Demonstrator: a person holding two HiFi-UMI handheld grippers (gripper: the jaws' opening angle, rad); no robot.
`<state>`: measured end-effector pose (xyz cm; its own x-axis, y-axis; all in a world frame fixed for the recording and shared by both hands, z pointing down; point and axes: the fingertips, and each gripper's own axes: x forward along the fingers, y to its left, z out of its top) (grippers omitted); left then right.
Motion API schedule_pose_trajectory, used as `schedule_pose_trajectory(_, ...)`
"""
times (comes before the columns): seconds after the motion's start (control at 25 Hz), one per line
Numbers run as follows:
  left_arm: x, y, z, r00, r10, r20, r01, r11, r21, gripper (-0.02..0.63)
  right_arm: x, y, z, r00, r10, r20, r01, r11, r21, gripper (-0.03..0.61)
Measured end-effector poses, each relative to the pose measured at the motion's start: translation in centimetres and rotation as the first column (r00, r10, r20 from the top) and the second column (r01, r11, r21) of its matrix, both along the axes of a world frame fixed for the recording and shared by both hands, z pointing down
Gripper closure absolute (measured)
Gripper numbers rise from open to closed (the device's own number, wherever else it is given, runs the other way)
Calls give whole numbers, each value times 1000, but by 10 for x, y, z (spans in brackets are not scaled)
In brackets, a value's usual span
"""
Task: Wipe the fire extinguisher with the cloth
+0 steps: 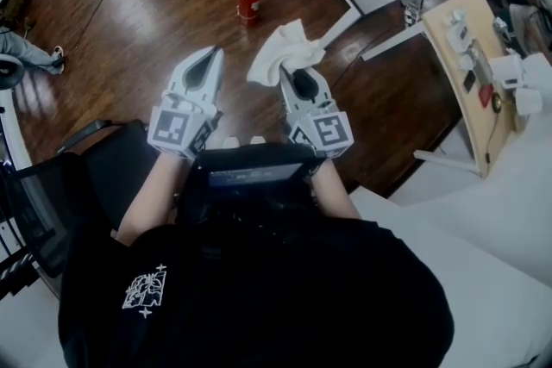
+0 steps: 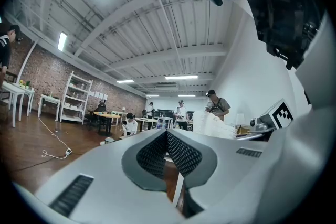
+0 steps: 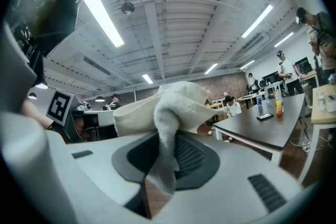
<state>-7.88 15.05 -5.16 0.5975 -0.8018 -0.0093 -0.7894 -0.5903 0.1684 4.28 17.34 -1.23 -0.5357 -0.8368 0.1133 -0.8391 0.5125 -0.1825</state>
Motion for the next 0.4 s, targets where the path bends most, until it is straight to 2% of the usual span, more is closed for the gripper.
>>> schedule_pose_trajectory(0.4, -1, -3, 2, 1000, 13, -2, -13, 1000, -7, 611, -4, -1, -1, 1000, 10, -1, -10, 1000, -2, 485)
